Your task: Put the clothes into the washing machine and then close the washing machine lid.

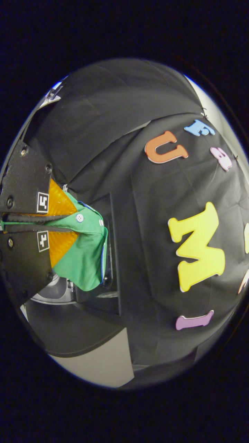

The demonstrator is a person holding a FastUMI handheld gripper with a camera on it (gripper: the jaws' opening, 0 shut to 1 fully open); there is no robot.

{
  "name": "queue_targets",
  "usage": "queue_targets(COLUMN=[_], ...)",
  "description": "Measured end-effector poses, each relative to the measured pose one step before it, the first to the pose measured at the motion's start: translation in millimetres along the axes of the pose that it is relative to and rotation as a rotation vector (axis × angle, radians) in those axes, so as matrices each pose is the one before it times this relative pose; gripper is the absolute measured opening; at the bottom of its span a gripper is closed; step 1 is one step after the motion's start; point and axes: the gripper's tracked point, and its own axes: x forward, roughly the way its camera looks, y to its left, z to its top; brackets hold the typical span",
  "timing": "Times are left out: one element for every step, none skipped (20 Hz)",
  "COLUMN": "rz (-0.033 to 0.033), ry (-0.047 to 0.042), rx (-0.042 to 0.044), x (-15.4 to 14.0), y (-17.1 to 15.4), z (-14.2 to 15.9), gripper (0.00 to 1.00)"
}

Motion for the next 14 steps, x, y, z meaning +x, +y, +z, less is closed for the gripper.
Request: queue_targets(rz=[-0.01554, -0.01482, -0.01178, -0.0081, -0.00836, -0.01076, -0.01277, -0.01651, -0.01606, -0.01194, -0.01099, -0.013, -0.01057, -0.00782], ry=[0.01402, 0.01567, 0.01657, 0.01821, 0.02125, 0.01923, 0.01198, 0.01361, 0.01656, 0.01805, 0.01653, 0.01691, 0.01961, 0.02233], rx=[0.01253, 0.01786, 0.01651, 0.01882, 0.02223, 0.02246, 0.00825, 0.00364, 0.00924, 0.01334, 0.01533, 0.00797, 0.00755, 0.00683], x=[9.88, 9.58, 9.6, 9.13, 8.81, 8.67, 7.91, 7.57, 7.94, 9.54, 8.4, 7.0, 7.0, 5.4], y=[-6.68, -5.28, -4.83, -4.97, -4.54, -5.06, -5.18, -3.16, -4.57, -2.69, -5.12, -4.4, -3.48, -2.85], z=[-6.47, -7.22, -6.03, -7.38, -7.3, -8.06, -6.53, -6.61, -5.75, -6.98, -5.62, -7.98, -8.36, -8.19], gripper=[0.06, 0.06, 0.06, 0.06, 0.06, 0.06, 0.06, 0.06, 0.06, 0.06, 0.06, 0.06, 0.06, 0.06])
